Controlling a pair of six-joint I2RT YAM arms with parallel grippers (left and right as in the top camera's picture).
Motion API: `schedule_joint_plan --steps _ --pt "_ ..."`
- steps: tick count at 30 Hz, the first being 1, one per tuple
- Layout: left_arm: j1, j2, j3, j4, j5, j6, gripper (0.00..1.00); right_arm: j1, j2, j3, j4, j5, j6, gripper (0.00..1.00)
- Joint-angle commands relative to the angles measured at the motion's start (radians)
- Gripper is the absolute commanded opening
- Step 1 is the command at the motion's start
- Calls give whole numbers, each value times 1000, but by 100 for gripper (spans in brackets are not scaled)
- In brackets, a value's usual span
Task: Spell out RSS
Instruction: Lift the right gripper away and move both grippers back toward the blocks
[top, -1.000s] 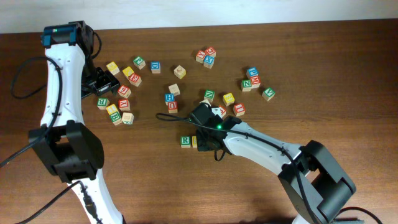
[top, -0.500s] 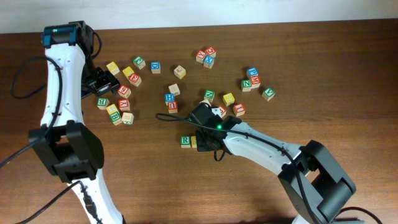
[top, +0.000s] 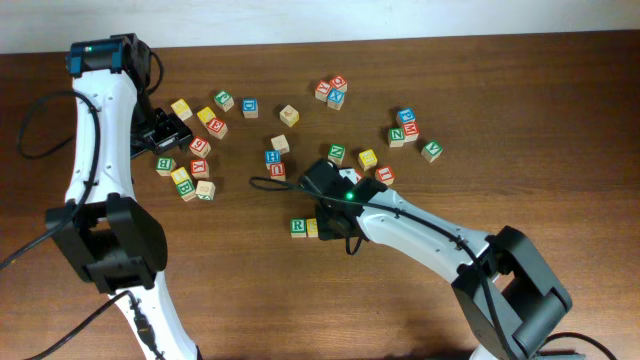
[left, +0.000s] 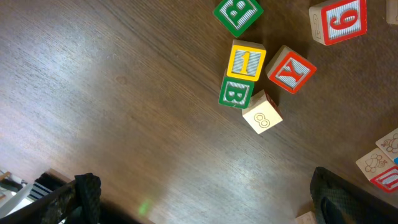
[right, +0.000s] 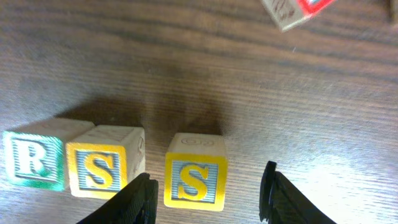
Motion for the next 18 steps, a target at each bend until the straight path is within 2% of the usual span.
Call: schedule_joint_plan --steps 1,6,10,15,18 --pt "-2 9 18 -1 -12 8 99 2 10 80 -42 37 -6 47" --pt "-2 9 18 -1 -12 8 99 -22 9 266 -200 37 -6 46" --pt "-2 9 18 -1 -12 8 99 -80 4 430 -393 38 -7 46" --pt "-2 9 18 -1 -12 8 99 -261 -26 622 -702 60 -42 63" --pt "-2 9 18 -1 -12 8 99 -397 -53 635 -800 63 -124 87"
